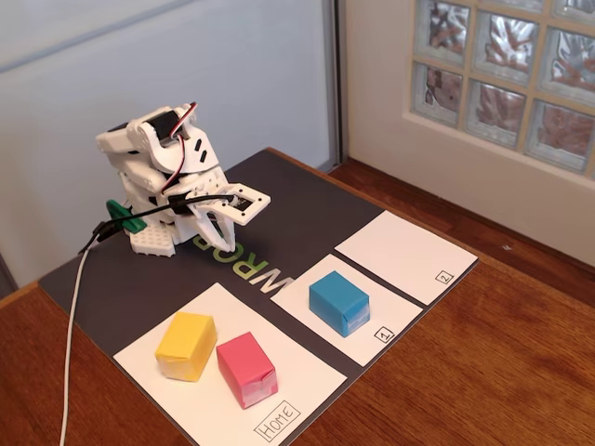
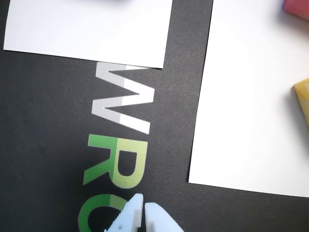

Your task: Move box red to home

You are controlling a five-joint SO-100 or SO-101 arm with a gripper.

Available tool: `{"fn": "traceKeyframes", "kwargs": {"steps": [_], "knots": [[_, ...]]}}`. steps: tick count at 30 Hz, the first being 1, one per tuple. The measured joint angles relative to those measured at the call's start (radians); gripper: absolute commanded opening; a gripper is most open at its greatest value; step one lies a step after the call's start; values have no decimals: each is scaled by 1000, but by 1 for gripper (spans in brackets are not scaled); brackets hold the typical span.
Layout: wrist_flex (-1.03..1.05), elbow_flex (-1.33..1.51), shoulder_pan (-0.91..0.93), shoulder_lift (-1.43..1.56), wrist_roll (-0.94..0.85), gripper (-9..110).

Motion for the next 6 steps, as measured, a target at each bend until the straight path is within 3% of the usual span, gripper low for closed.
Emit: {"fn": "traceKeyframes", "kwargs": {"steps": [6], "knots": [[0, 29, 0, 2, 0, 0]]}}
